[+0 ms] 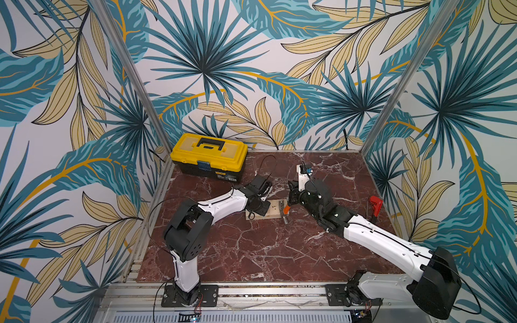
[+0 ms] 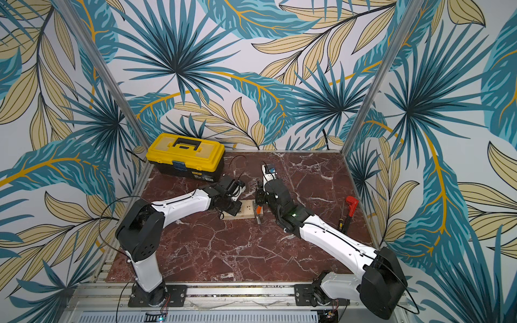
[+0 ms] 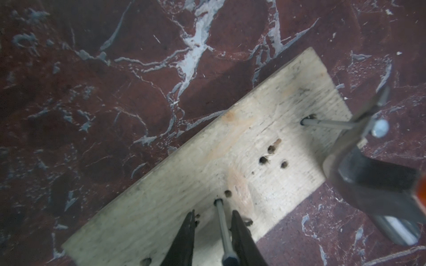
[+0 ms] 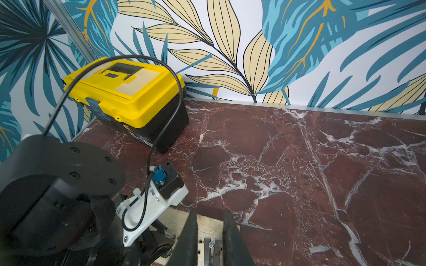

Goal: Use a claw hammer to pull out a nail
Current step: Remove the nail from the mounting plate.

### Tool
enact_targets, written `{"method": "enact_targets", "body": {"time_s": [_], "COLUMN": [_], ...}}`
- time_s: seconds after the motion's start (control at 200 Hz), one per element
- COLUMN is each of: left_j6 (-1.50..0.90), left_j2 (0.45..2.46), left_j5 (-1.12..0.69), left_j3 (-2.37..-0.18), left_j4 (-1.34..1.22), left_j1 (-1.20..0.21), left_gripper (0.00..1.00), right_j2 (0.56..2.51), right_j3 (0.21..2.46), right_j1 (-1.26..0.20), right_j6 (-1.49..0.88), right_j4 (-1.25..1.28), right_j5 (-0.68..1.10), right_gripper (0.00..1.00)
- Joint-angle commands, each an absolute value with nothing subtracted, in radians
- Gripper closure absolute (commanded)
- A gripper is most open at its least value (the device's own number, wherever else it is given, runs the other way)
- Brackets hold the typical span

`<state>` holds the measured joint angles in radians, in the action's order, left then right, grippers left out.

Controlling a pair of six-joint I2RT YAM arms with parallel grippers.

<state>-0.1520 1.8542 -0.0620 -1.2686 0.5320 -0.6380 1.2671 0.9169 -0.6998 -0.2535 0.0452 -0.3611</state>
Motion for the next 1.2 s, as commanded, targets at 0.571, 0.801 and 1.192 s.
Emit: {"method": "enact_targets", "body": {"time_s": [0.571, 0.801, 1.192], "left_j6": [-0.184, -0.186, -0.187], "left_j2": [1.969, 1.967, 1.973], "left_j5": [-0.056, -0.063, -0.063], "left_j3": [-1.211, -1.211, -1.209], "left_j4": [0.652, 0.652, 0.652], "left_j1": [-0.64, -0.64, -0.64], "left_gripper": [0.73, 0.73, 0.73], "right_j2": [1.31, 1.306, 1.296], "right_j3": [0.778, 0.76, 0.744], "right_j1": [-0.75, -0.753, -0.756], "right_j6": [-0.288, -0.289, -0.282], "right_j4": [-0.114, -0.109, -0.103], "right_j5": [-0.376, -0.372, -0.368], "right_gripper": [1.0, 1.0, 1.0]}}
